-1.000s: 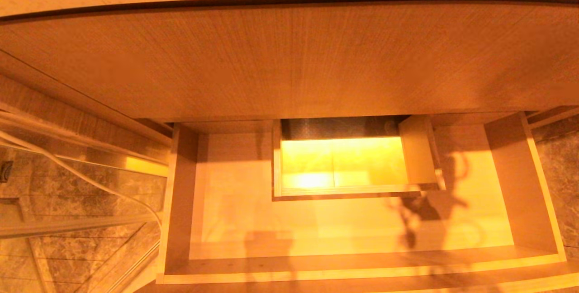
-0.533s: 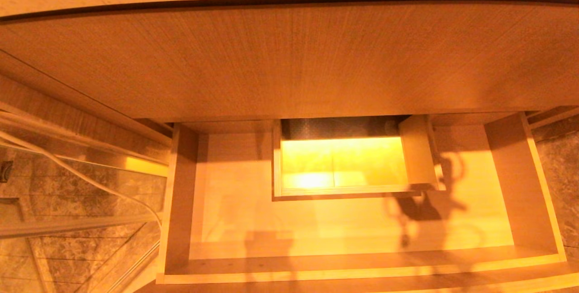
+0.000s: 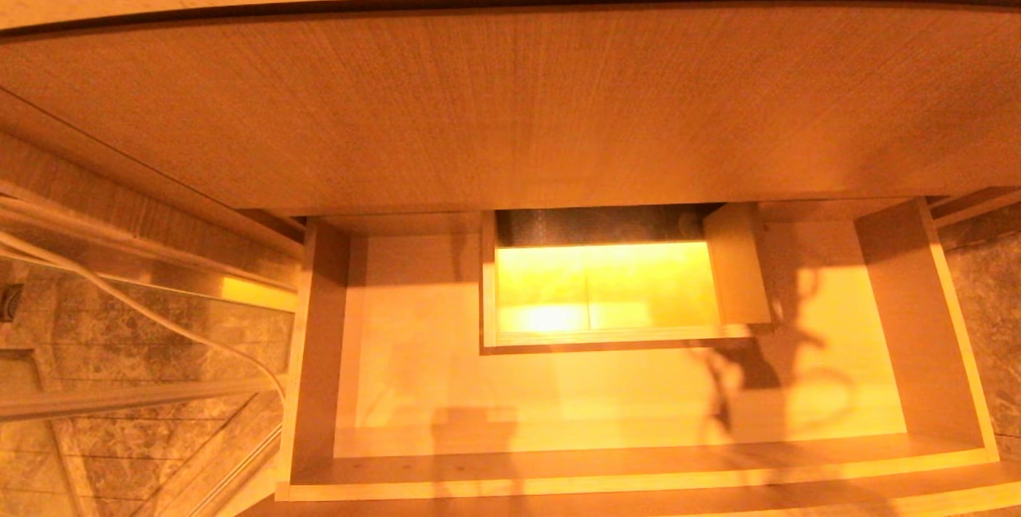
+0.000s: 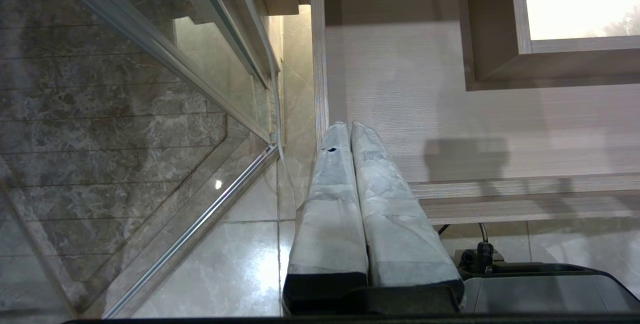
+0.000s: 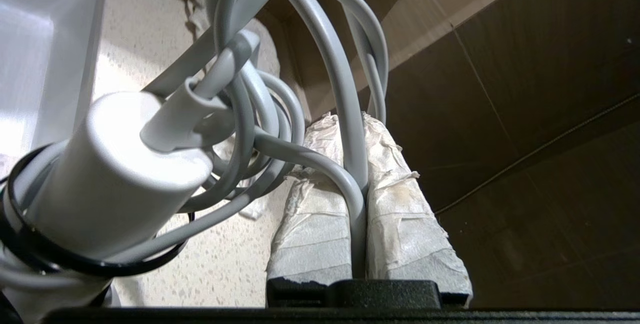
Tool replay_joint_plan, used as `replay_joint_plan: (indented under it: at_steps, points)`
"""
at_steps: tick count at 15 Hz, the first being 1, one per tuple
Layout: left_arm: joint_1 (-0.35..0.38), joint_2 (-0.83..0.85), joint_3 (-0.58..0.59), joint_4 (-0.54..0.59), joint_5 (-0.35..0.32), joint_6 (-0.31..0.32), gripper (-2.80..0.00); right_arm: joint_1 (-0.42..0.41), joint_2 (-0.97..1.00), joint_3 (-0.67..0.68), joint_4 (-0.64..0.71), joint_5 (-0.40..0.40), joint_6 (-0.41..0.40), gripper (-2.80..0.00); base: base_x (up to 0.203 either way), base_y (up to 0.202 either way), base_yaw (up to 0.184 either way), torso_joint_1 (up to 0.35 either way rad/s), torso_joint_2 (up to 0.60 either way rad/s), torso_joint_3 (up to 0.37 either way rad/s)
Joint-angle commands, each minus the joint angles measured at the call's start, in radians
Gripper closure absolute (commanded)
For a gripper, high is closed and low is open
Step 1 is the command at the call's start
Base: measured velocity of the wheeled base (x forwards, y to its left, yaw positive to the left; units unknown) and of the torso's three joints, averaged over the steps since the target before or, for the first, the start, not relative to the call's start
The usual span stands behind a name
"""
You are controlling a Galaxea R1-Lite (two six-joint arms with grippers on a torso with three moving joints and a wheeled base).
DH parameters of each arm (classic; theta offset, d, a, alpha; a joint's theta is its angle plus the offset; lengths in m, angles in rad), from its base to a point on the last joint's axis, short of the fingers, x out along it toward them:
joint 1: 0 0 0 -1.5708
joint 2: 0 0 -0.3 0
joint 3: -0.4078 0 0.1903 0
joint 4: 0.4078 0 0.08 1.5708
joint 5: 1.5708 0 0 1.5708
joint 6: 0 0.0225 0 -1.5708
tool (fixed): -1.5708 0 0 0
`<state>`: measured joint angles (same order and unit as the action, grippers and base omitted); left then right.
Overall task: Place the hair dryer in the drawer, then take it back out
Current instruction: Place it on the countertop
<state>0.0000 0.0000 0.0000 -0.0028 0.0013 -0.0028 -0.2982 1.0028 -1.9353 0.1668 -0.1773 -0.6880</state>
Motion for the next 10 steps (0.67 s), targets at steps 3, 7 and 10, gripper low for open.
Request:
replay_joint_plan:
  at_steps: [3, 7, 10]
  points:
    - [0.000, 0.000, 0.000, 0.000, 0.000, 0.000, 0.00, 0.031, -0.002, -0.004, -0.060, 0.005, 0.051, 0.00, 0.000, 0.000, 0.000, 0.000, 0.00, 0.000]
    - [0.000, 0.000, 0.000, 0.000, 0.000, 0.000, 0.00, 0.030, -0.022, -0.004, -0.056, 0.005, 0.054, 0.00, 0.000, 0.000, 0.000, 0.000, 0.00, 0.000]
    - [0.000, 0.000, 0.000, 0.000, 0.000, 0.000, 0.00, 0.019, 0.011, -0.016, -0.068, -0.001, 0.055, 0.00, 0.000, 0.000, 0.000, 0.000, 0.00, 0.000]
